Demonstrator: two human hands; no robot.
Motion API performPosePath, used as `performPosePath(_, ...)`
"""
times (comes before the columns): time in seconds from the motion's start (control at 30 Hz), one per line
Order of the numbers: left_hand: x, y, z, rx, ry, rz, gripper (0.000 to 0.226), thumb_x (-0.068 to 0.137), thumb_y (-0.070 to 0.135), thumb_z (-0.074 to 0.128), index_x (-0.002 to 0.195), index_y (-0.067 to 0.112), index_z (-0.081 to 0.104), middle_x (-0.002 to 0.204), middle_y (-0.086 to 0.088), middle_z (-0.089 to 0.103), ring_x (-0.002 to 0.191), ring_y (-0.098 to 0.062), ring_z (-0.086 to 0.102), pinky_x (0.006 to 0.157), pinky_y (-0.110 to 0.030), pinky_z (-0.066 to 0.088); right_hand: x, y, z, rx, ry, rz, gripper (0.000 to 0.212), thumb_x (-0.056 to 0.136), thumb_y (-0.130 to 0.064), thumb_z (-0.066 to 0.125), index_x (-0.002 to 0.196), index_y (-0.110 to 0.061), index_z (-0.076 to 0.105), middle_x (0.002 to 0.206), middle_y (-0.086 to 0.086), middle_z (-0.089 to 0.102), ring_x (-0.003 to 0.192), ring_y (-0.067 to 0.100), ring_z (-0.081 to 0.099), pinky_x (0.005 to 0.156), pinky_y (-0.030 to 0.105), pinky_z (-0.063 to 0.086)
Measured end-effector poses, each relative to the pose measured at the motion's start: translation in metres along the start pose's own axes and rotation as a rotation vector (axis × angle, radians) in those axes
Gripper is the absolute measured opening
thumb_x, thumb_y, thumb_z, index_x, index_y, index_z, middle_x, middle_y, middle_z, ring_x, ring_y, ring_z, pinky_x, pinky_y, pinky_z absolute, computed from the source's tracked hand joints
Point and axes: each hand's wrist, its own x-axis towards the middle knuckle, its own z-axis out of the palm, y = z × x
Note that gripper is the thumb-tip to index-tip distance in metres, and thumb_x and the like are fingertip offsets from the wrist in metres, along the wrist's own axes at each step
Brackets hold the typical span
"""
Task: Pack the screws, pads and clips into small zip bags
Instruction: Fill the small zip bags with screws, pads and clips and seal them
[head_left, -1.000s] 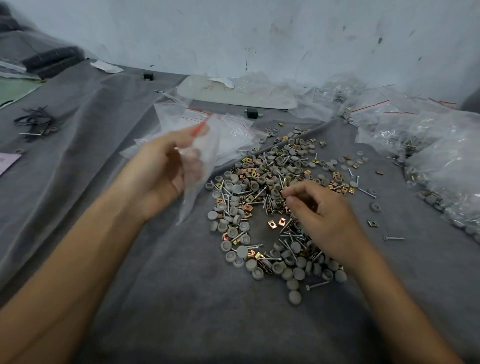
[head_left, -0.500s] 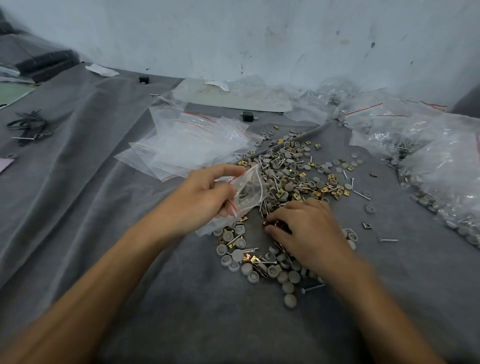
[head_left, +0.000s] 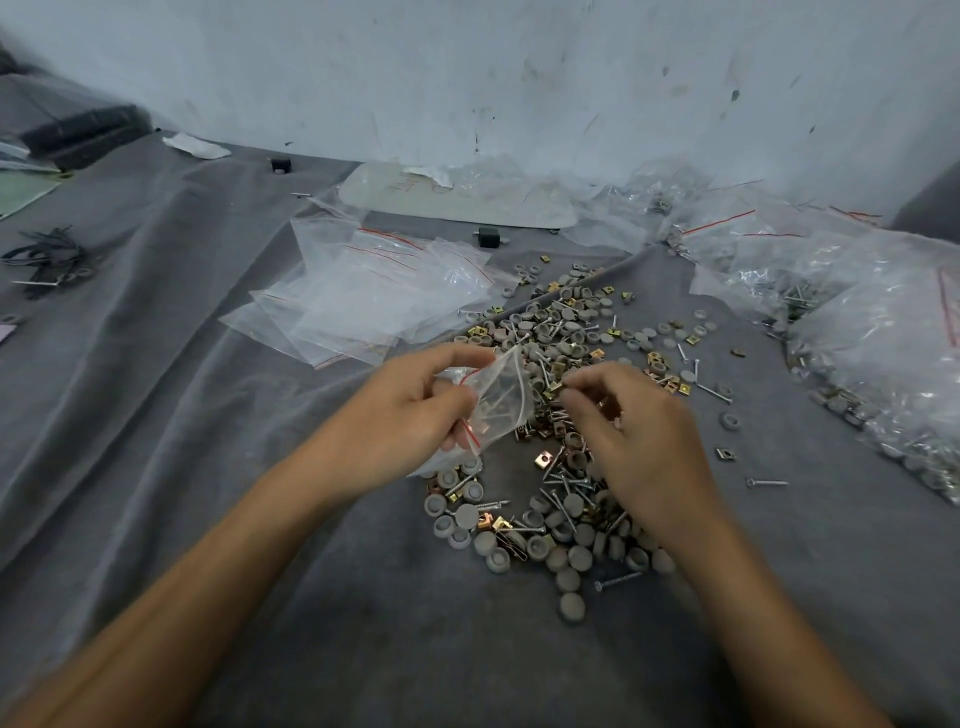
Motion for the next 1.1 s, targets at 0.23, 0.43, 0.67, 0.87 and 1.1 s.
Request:
performPosePath(0.23,-0.001,0.003,0.003,-0.012,-0.029,-0.005,0.035,0.090,0.032,0.051,0.121,0.042,0.062,0.073,-0.018,0.066,0.065,-0.020,0.058,0.073,-0.056,0.051,-0.001,-0.018,0.004,0.330,-0.069,-0.049,0.007,0.092,-0.027,0.074,0.099,-0.027,0.072,0.083,-0.011,0.066,0.069,0.011,0.062,0.061,0.018,0.047)
performPosePath(0.43,0.001,0.000,0.000,-0.025,-0.007,-0.029,0.036,0.089,0.033,0.051,0.121,0.042,0.063,0.066,-0.001,0.065,0.065,-0.017,0.057,0.074,-0.056,0.052,0.001,-0.001,0.001,-0.051,-0.088,0.021,0.004,0.093,-0.034,0.069,0.091,-0.031,0.070,0.075,-0.015,0.061,0.076,0.005,0.057,0.069,0.030,0.050)
performPosePath(0.67,0.001,0.000,-0.001,-0.031,0.004,-0.029,0.036,0.088,0.033,0.051,0.120,0.042,0.064,0.065,0.001,0.063,0.065,-0.014,0.058,0.076,-0.055,0.052,-0.001,-0.003,0.011,-0.482,-0.360,0.080,0.023,0.093,-0.057,0.058,0.100,-0.037,0.067,0.089,-0.016,0.048,0.097,0.012,0.043,0.092,0.037,0.037)
performPosePath(0.87,0.000,0.000,-0.002,-0.031,0.003,-0.028,0.036,0.088,0.033,0.051,0.121,0.042,0.063,0.063,0.002,0.063,0.064,-0.013,0.059,0.075,-0.054,0.052,-0.002,-0.003,0.011,-0.354,-0.338,0.051,0.009,0.091,-0.045,0.068,0.089,-0.038,0.062,0.082,-0.019,0.053,0.090,0.009,0.048,0.081,0.030,0.040)
performPosePath(1.1,-0.001,0.000,-0.002,-0.011,-0.006,-0.021,0.033,0.095,0.029,0.052,0.123,0.043,0.062,0.068,-0.003,0.067,0.066,-0.019,0.058,0.076,-0.058,0.052,-0.003,-0.004,0.005,0.117,-0.050,0.126,0.010,0.092,-0.023,0.070,0.095,-0.032,0.068,0.081,-0.016,0.067,0.075,0.002,0.061,0.062,0.017,0.048)
